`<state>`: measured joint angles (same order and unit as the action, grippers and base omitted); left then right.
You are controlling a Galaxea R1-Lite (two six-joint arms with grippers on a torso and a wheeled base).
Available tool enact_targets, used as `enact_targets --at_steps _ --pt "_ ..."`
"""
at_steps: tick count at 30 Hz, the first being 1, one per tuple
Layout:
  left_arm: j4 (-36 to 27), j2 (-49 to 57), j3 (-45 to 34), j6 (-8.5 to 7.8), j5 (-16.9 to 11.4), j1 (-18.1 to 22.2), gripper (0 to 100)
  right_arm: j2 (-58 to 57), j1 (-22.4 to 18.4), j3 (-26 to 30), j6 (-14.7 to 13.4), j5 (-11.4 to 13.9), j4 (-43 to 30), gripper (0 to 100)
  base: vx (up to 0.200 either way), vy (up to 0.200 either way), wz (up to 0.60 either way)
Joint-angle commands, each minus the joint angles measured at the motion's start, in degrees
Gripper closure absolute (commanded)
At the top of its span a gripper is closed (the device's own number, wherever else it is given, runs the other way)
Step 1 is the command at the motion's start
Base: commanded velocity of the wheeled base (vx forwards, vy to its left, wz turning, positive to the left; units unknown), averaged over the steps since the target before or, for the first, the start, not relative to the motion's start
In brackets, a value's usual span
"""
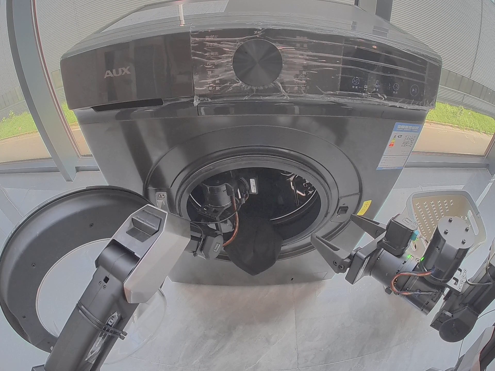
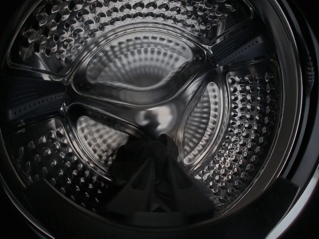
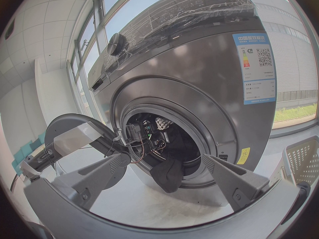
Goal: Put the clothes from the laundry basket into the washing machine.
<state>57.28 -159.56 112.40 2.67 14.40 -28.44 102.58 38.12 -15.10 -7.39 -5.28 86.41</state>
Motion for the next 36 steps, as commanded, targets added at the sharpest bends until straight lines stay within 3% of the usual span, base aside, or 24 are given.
enact_targets --at_steps 1,4,5,8,13,16,19,36 --pt "-0.07 0.13 -2.27 0.49 0.02 -0.48 0 0.16 0.02 0.07 0.0 0.01 -0.01 0 0.0 0.0 0.0" --pt "-0.24 2.41 -7.9 0.49 0.02 -0.74 0 0.25 0.02 0.07 -0.08 0.01 -0.01 0 0.0 0.0 0.0" --pt "-0.33 6.55 -15.19 0.58 -0.42 -1.44 0 0.34 0.02 0.07 -0.08 0.01 -0.01 0 0.0 0.0 0.0" --pt "-0.33 9.8 -22.22 0.76 -1.48 -2.58 0 0.42 0.02 0.16 -0.17 0.01 -0.01 0 0.0 0.0 0.0" --pt "-0.07 15.77 -35.67 0.76 -7.89 -4.17 0 0.51 0.11 0.34 -0.17 0.01 -0.01 0 0.0 0.0 0.0" --pt "-0.07 16.56 -39.62 0.58 -9.12 -4.69 0 0.51 0.02 0.34 -0.17 0.01 -0.01 0 0.0 0.0 0.0" --pt "0.11 16.3 -41.21 -0.03 -9.74 -4.61 0 0.51 0.11 0.34 -0.17 0.01 -0.01 0 0.0 0.0 0.0" --pt "0.9 11.38 -40.85 0.05 -10.53 -4.96 0 0.42 0.73 0.34 -0.43 0.01 -0.01 0 0.0 0.0 0.0"
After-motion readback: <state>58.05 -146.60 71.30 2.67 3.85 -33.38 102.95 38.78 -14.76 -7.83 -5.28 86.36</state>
